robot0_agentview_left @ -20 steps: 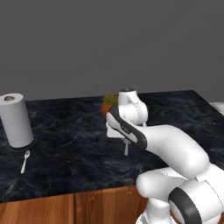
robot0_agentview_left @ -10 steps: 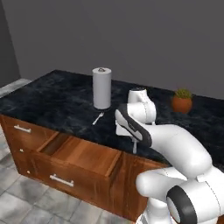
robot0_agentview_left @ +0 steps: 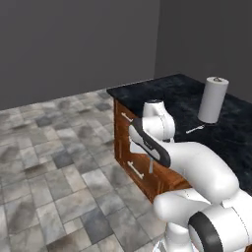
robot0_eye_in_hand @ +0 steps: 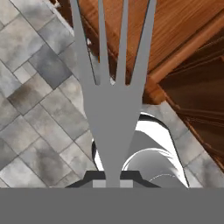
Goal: Organize the utensils by type. Pick up the wooden spoons from the counter and place them in the open cabinet. Then pick up the metallic utensils from the counter and place them in the open drawer.
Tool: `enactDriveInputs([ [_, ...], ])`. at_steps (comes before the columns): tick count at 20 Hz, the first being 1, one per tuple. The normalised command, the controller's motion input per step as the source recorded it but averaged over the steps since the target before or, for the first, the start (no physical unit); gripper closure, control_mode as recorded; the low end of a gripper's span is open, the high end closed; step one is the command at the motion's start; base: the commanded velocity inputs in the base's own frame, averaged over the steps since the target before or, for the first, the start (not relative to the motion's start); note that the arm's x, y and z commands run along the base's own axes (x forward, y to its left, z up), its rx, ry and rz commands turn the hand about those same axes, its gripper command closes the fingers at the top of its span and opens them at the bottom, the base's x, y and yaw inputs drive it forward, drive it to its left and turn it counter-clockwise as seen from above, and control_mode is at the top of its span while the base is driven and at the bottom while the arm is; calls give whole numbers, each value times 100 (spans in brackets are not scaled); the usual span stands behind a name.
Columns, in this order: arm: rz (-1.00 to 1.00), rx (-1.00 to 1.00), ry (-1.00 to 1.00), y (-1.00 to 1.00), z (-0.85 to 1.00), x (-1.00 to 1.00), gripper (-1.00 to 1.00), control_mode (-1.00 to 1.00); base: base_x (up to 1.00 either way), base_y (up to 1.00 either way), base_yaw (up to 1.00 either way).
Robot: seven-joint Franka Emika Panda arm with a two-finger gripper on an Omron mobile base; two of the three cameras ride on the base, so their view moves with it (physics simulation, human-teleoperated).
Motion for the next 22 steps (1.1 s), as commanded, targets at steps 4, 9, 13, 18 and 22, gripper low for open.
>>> enactDriveInputs([
  [4,0,0,0,0,0,0,100,100,16,-49,48],
  [9,0,0,0,0,0,0,100,100,-14,-62,41],
  [13,0,0,0,0,0,0,100,100,12,-46,24],
  [18,0,0,0,0,0,0,100,100,9,-32,27],
  [22,14,0,3,-25,-1,1,100,-100,0,-8,7],
])
